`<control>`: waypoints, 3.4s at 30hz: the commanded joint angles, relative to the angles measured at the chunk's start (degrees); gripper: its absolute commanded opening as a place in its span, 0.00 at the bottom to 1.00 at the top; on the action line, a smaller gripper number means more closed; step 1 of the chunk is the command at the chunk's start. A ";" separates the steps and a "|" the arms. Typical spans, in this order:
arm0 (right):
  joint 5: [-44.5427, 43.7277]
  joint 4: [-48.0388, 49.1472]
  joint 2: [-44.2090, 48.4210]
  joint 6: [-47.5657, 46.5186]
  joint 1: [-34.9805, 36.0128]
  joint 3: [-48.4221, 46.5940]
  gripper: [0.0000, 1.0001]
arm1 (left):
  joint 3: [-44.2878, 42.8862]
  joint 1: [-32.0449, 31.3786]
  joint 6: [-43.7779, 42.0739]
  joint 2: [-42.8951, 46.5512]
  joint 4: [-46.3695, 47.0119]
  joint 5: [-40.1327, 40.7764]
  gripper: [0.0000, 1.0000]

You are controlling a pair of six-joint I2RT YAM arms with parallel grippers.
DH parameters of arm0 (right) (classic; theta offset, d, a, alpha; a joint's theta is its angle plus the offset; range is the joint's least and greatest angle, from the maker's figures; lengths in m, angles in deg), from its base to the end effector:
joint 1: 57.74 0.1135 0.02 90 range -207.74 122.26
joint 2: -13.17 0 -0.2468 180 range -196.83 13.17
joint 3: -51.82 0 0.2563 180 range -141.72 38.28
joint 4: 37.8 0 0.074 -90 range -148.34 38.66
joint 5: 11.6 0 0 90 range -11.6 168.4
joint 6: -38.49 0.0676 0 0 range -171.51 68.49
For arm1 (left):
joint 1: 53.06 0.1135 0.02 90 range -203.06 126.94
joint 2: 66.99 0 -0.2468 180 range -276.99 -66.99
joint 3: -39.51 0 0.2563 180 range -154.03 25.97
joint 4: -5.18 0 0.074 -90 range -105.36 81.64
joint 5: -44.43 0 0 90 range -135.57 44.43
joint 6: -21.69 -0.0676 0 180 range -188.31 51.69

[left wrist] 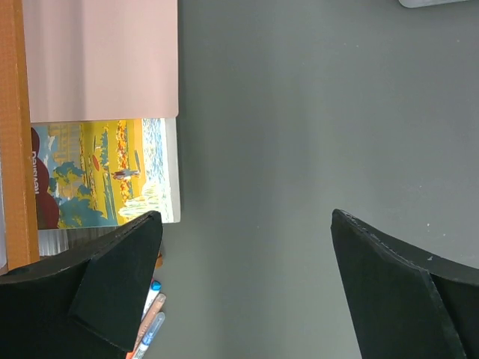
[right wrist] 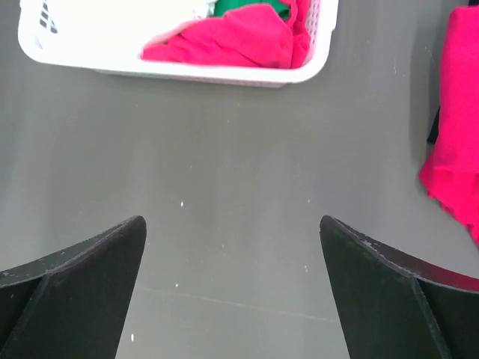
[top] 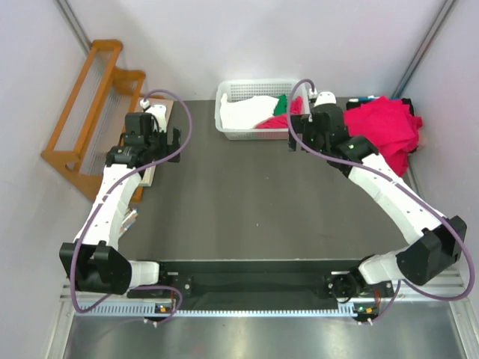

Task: Fold and stack the t-shirts
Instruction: Grab the tshirt from the pile, then move the tshirt to the center of the board

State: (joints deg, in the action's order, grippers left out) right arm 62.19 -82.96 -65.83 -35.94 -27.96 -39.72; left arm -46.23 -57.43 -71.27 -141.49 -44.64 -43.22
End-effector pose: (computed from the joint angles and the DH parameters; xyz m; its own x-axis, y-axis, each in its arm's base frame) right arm 0.3046 0.1525 0.3365 -0.5239 -0.0029 -0.8517 -0.1373 0.9872 0.0811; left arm 0.3154 -0.0213 0.3130 -0.6187 0.0990 -0.7794 0.0762 0.9949 0.0659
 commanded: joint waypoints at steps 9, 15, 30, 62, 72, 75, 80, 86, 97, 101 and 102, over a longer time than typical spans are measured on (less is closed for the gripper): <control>9.78 1.39 -27.02 -3.10 -8.24 -31.74 1.00 | -1.53 0.49 0.94 -3.88 4.54 -4.28 0.99; 18.03 -7.15 -49.20 -0.21 -8.77 -60.43 0.97 | -7.94 0.76 2.70 -10.21 3.93 -7.18 0.99; 36.77 3.05 -56.61 6.84 -9.21 -48.56 0.94 | -4.97 1.20 3.75 -10.41 6.30 -9.03 0.99; 42.93 1.92 -55.56 5.35 -8.95 -50.06 0.46 | -0.66 1.46 2.43 -9.17 8.50 -6.04 0.99; 38.45 0.68 -52.75 2.71 -8.95 -50.41 0.00 | 0.13 1.55 2.35 -9.35 8.41 -4.99 0.99; 38.35 1.99 -50.21 2.10 -8.69 -50.85 0.00 | 0.40 1.72 2.35 -9.44 8.50 -4.81 0.99; 38.44 2.35 -42.05 -3.25 -5.36 -50.85 0.00 | -0.56 3.91 4.61 -10.14 8.06 -8.84 0.99; 37.13 -0.46 -29.40 -10.64 2.02 -48.05 0.00 | -5.57 12.08 9.11 -13.47 4.90 -19.38 0.99; 38.44 0.86 -13.46 -10.65 6.87 -35.56 0.00 | -5.93 15.26 11.05 -13.83 3.40 -26.43 0.99; 37.39 -0.11 -13.19 -10.83 6.87 -36.35 0.00 | -6.19 15.35 11.22 -12.95 3.05 -26.87 0.99; 37.13 -0.46 -13.37 -10.91 6.87 -37.05 0.00 | -6.28 15.26 11.22 -12.86 2.61 -26.87 0.99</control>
State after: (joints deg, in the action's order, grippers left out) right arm 100.53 -85.41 -79.56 -45.55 -21.47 -75.72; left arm -50.73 -42.21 -60.78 -156.62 -41.42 -67.72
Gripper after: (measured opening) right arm 0.022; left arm 0.989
